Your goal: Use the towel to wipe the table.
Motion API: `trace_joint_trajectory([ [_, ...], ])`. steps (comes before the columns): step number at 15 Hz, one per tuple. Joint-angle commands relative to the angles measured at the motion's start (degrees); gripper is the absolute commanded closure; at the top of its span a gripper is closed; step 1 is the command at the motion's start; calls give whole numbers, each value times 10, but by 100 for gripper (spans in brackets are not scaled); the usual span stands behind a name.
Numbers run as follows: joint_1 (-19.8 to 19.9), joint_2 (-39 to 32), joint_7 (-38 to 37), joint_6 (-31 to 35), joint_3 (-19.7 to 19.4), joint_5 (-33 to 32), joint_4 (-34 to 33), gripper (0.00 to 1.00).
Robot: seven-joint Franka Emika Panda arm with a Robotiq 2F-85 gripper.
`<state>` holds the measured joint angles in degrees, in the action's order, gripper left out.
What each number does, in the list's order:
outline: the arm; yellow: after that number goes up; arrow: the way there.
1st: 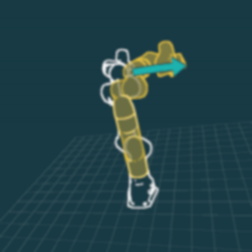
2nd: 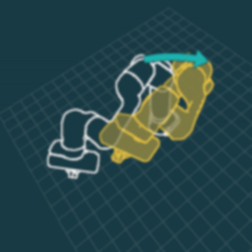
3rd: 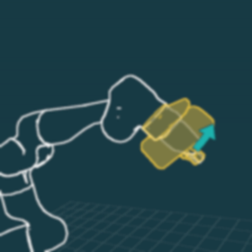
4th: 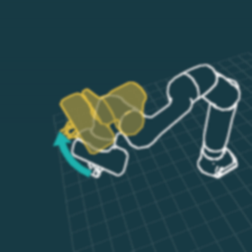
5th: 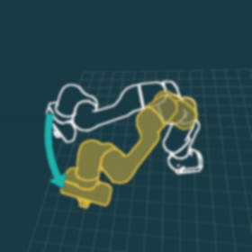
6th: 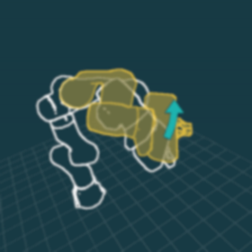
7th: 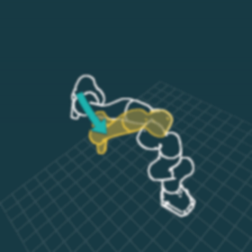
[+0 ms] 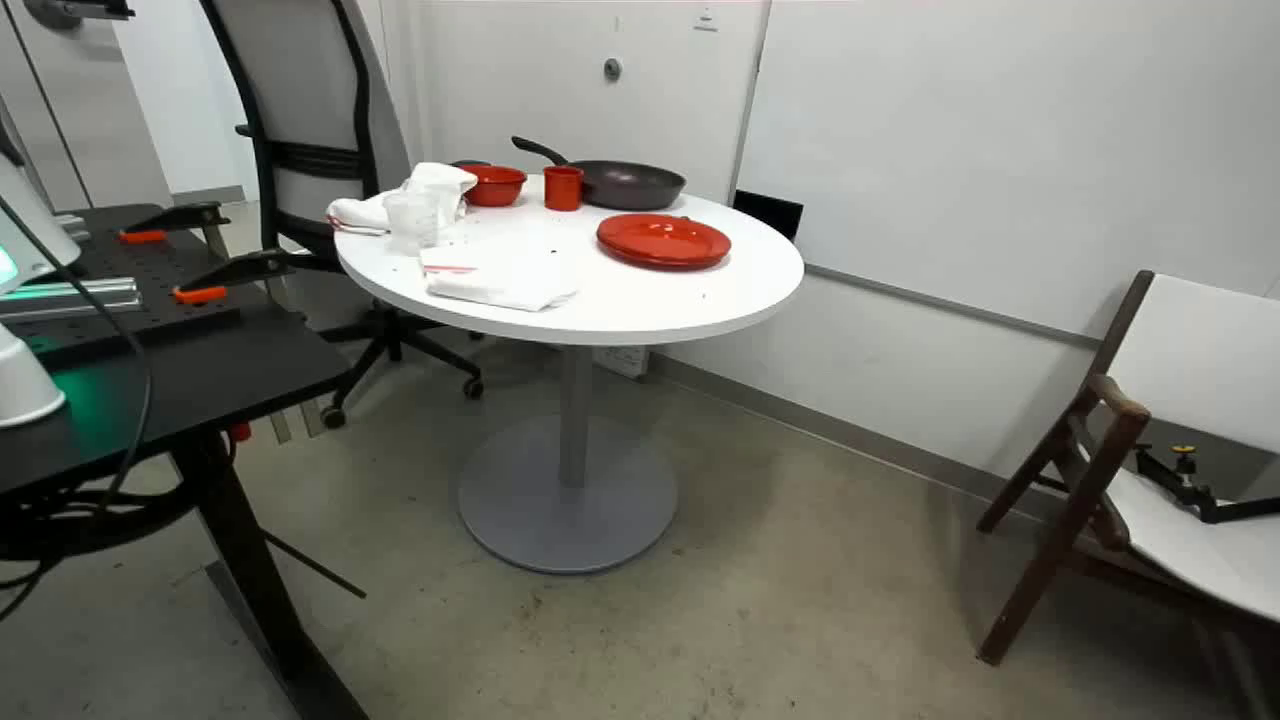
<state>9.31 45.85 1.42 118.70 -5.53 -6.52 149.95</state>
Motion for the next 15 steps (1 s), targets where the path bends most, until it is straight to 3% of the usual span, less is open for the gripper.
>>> trace_joint_trajectory([
  [1,-3,0,-1,-2,-2,-2,-2,0],
  [12,-3,-4,-7,-4,-3,5,-2,0],
  [15,4,-36,-22,-2,18,-18,-3,0],
])
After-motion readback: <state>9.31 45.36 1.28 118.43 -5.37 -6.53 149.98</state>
